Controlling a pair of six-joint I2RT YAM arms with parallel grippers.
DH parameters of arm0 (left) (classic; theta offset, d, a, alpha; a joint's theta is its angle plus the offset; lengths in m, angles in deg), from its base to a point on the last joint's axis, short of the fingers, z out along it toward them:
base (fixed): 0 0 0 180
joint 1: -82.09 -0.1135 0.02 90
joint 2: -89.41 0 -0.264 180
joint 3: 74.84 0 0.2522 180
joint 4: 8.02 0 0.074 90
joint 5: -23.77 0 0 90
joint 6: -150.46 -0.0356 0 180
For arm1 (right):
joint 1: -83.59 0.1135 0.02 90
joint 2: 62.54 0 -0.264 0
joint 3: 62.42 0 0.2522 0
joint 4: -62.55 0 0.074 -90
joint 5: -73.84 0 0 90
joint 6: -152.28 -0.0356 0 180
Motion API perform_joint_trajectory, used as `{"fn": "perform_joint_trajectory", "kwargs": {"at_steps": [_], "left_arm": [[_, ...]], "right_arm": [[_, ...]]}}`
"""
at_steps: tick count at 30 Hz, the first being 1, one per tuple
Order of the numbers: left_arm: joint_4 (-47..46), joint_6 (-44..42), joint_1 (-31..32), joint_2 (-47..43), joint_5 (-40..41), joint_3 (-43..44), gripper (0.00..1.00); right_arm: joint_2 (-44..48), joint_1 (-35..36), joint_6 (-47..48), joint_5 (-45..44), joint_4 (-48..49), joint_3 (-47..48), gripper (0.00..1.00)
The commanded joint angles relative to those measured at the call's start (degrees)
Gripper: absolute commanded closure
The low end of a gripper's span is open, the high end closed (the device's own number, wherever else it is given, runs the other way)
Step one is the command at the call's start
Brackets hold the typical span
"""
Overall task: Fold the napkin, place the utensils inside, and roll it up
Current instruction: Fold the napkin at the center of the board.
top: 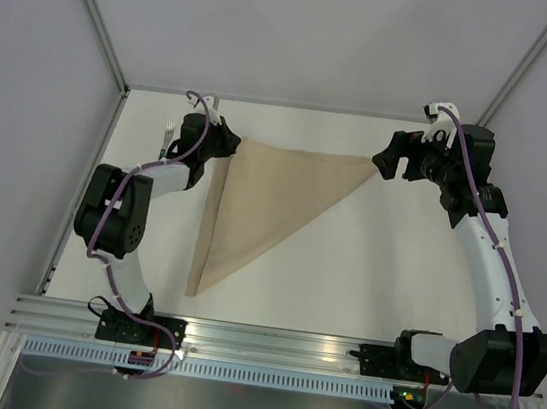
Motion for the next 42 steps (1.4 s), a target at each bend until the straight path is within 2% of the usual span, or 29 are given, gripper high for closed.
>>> {"fn": "perform_joint_trajectory", "kwargs": {"at_steps": [1,42], "left_arm": [[-0.4,1.5,-1.0,0.7,-1.3,2.4,0.98],[4.6,-0.2,-6.1,4.9,-4.2,9.6,0.98]], "right_arm": [[-0.1,0.0,0.2,0.6,0.8,1.7,0.02],[-1.1,0.0,0.3,0.5,1.4,1.4,0.02]]}}
